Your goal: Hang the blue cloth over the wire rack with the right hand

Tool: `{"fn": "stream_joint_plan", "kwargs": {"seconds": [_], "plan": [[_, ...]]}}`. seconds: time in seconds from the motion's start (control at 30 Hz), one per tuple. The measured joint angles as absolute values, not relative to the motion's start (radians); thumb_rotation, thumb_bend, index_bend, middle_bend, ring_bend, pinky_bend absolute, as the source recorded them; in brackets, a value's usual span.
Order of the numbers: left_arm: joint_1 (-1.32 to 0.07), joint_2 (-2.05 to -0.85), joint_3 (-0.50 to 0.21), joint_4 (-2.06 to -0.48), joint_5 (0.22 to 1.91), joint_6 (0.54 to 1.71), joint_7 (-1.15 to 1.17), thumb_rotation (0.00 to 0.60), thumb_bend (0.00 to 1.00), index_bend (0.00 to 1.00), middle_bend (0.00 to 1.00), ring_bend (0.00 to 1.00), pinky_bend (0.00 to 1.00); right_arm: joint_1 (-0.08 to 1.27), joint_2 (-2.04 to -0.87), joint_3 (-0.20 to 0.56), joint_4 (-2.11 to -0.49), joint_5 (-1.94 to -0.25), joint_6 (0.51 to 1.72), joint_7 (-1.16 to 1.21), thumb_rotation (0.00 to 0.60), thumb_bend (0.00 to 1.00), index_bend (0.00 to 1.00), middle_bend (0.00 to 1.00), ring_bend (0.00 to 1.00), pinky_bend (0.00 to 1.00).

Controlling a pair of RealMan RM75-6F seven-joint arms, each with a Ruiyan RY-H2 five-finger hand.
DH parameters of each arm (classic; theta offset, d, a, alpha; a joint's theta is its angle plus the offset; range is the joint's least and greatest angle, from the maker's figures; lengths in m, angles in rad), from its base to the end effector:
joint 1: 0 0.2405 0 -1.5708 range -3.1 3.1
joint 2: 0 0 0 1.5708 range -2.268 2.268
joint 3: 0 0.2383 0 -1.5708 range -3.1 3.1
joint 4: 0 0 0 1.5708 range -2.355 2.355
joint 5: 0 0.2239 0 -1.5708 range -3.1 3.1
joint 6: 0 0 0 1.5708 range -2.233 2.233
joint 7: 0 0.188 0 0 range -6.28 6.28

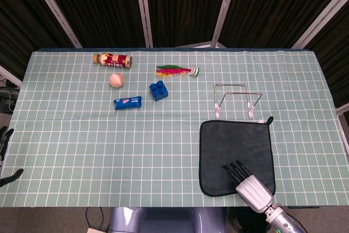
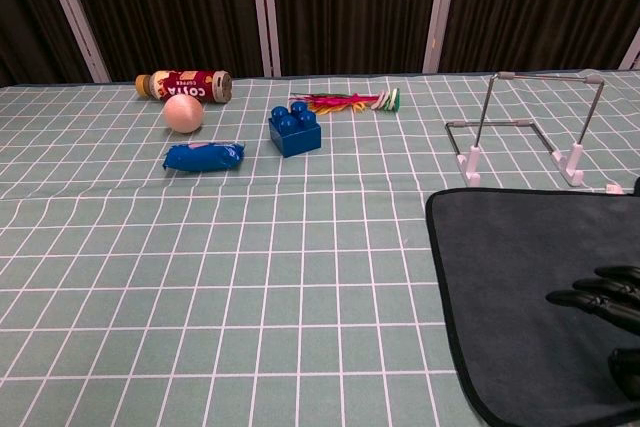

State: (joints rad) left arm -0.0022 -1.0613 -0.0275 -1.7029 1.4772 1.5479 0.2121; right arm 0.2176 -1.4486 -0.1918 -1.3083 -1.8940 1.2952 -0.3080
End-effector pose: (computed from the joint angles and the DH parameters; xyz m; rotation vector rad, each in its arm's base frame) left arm -0.3055 0.1940 0.1556 -1.3594 -0.8011 -0.7161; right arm -0.2582 -0.1748 -0.0343 2.1640 -0.5554 0.7557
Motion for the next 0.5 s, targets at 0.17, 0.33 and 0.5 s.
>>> {"fn": "stream_joint_plan", "kwargs": {"seconds": [0.17,0.33,0.5], "plan": [[-0.003,-1.059,-0.03,-1.703,1.473,1.547,0.208,0.6,0.0,0.0,0.0,0.0,0.0,0.228,-1.441,-0.182,-1.343,-1.862,1.277,-0.26,0.6,0.42,0.58,0.04,0.0,0.0],[-0.004,-1.058,-0.031,-1.704,1.47,1.544,0.206,0.6,0.0,0.0,0.0,0.0,0.0,0.263,-1.417,-0.146,-1.406,-1.819,1.236,-0.247,0.6,0.44,0.61,0.06,0.0,0.0],[-0.007,-1.058,-0.033,-1.703,1.462,1.537,0.206,0.6,0.0,0.0,0.0,0.0,0.0,0.306,-1.394,-0.094,-1.469,-1.754,1.172,-0.263,0.6,0.44,0.62,0.07,0.0,0.0]]}}
